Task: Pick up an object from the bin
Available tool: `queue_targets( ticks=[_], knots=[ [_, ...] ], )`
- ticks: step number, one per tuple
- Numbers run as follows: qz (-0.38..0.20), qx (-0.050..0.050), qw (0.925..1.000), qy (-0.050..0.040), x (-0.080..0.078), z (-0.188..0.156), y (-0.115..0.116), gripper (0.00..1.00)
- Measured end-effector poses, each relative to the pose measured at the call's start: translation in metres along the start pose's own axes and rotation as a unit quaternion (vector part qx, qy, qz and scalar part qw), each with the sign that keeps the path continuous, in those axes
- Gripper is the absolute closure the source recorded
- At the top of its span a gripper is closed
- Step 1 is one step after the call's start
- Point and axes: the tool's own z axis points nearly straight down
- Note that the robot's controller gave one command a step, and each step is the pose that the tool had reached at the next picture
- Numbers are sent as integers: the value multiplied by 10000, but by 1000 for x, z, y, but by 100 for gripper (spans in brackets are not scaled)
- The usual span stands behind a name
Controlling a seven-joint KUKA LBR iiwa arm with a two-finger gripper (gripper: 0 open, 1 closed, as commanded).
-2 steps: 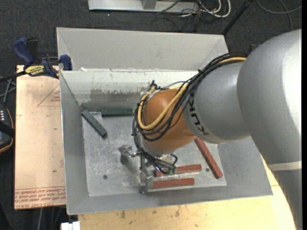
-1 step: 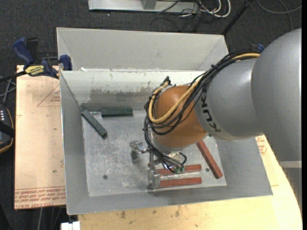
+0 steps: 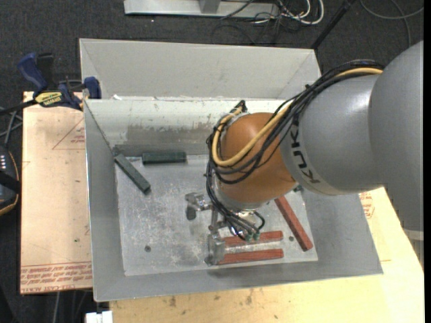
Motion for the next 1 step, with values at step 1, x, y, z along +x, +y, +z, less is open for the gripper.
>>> queue_targets(
  ticks=[1],
  knots=[
    [-1219,6,9925,7,23,-4,-44,0]
  ],
)
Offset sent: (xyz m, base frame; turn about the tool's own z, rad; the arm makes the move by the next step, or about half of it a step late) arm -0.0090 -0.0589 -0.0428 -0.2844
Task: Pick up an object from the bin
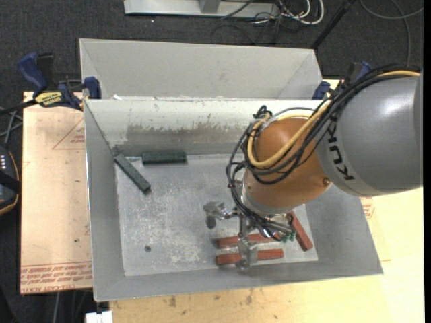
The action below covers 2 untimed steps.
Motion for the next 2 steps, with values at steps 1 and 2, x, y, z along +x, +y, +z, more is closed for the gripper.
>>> queue_targets(
  ticks=[1,2],
  knots=[
    [-142,10,9999,-16,2,37,-11,0],
    [-767,-1,9971,-5,27,52,-40,100]
  ],
)
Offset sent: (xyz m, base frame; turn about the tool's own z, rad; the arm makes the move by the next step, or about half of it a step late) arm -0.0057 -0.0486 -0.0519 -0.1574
